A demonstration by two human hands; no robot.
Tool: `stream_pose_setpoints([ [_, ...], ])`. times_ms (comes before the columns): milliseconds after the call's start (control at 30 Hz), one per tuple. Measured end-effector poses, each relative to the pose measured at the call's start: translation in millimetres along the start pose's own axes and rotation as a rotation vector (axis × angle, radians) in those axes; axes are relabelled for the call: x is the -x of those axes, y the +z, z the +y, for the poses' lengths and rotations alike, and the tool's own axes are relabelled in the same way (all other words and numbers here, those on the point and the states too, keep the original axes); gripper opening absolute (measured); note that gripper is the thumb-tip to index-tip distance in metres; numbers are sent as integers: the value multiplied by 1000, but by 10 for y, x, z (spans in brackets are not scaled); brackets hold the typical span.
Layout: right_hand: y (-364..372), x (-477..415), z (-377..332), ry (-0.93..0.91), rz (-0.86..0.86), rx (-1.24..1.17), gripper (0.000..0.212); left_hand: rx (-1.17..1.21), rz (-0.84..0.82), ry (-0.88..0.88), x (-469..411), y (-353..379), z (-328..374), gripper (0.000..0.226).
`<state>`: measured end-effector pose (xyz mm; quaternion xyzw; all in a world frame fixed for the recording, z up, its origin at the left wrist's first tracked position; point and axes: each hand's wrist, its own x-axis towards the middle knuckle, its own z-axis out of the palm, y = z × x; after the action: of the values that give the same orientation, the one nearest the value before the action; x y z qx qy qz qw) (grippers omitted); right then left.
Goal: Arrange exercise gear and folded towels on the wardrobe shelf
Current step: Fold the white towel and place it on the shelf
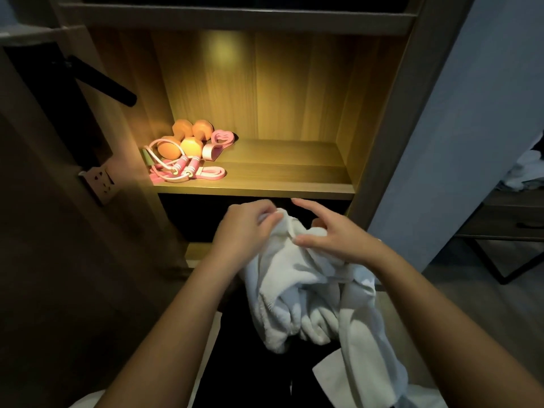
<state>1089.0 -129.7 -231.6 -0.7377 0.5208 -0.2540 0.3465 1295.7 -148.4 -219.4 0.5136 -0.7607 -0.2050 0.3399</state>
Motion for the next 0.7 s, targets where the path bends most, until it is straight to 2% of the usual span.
stream_pose_setpoints([
  [100, 2, -84, -175, -109, -37, 16, 37, 27, -58, 158, -75, -45, 196, 13],
  [167, -27, -87, -226, -116, 81, 11, 13, 48, -79, 166, -122, -85, 180, 15],
  [300, -75, -37, -206, -43, 316, -143, 15, 158, -171, -39, -105, -87, -72, 26],
  [433, -130, -40, -164, 115, 528, -435, 18, 85, -342, -119, 17, -26, -340, 29],
  [500, -169, -54, -151, 169, 537, -483, 18, 121, -260, -138, 9, -51, -399, 33],
  [567, -224, -61, -168, 177, 495, -405, 18, 153, -78, -125, -74, -178, -352, 33],
  [633, -294, -59, -224, 147, 455, -312, 22, 141, 48, -43, -186, -361, -206, 32],
  [700, -348, -50, -346, 90, 382, -254, 22, 83, 67, 50, -290, -514, -5, 29],
])
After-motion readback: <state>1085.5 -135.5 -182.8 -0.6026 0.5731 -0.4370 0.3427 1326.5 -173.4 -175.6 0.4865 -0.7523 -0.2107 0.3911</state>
